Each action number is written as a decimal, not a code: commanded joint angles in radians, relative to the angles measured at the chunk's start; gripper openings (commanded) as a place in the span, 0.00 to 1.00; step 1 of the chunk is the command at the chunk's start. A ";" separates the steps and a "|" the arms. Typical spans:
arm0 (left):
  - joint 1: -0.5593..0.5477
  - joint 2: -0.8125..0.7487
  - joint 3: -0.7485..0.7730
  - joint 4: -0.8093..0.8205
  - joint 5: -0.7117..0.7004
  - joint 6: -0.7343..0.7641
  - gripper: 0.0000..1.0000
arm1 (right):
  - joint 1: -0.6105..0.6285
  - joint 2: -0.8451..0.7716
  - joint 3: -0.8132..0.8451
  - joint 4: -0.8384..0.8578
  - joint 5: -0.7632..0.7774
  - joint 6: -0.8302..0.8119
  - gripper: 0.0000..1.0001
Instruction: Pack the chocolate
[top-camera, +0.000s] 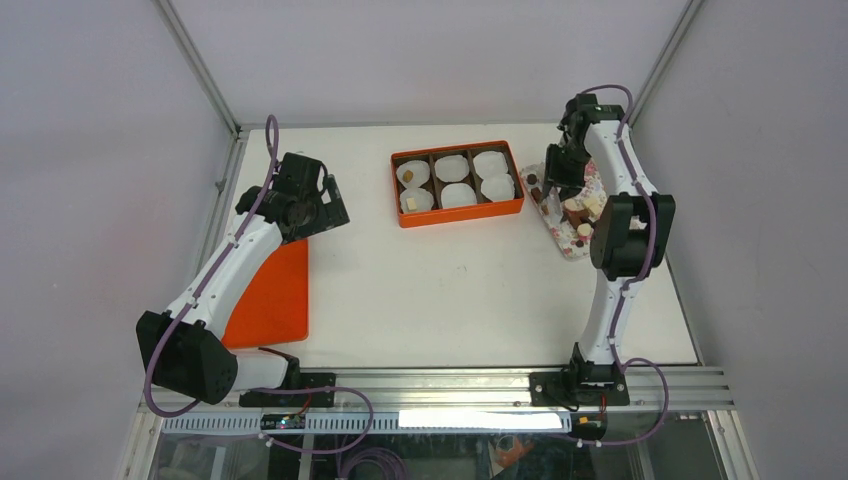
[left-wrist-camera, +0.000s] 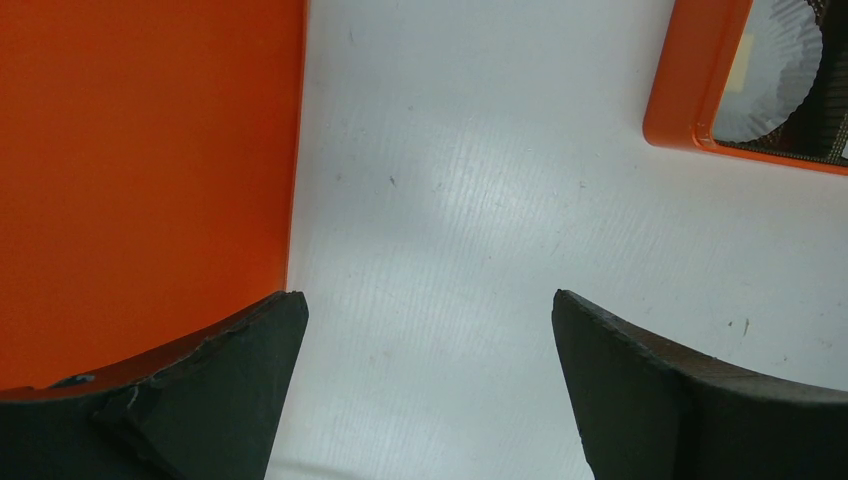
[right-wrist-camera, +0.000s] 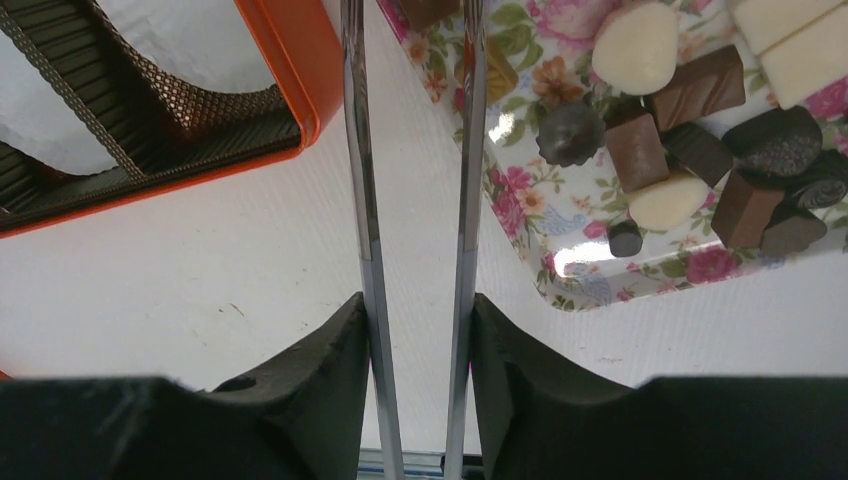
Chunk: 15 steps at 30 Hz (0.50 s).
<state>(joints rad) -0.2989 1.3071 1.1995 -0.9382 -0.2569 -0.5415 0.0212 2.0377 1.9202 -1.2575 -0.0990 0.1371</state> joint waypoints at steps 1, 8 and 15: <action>0.010 -0.012 -0.003 0.041 0.005 -0.013 0.99 | -0.007 0.055 0.126 -0.052 -0.028 -0.028 0.40; 0.010 -0.017 0.001 0.041 0.000 -0.007 0.99 | -0.006 0.133 0.205 -0.069 -0.028 -0.025 0.42; 0.010 -0.018 -0.009 0.041 -0.004 -0.005 0.99 | -0.006 0.178 0.238 -0.077 -0.037 -0.034 0.43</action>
<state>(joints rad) -0.2989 1.3071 1.1946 -0.9352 -0.2577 -0.5411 0.0208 2.2105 2.0949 -1.3106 -0.1139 0.1257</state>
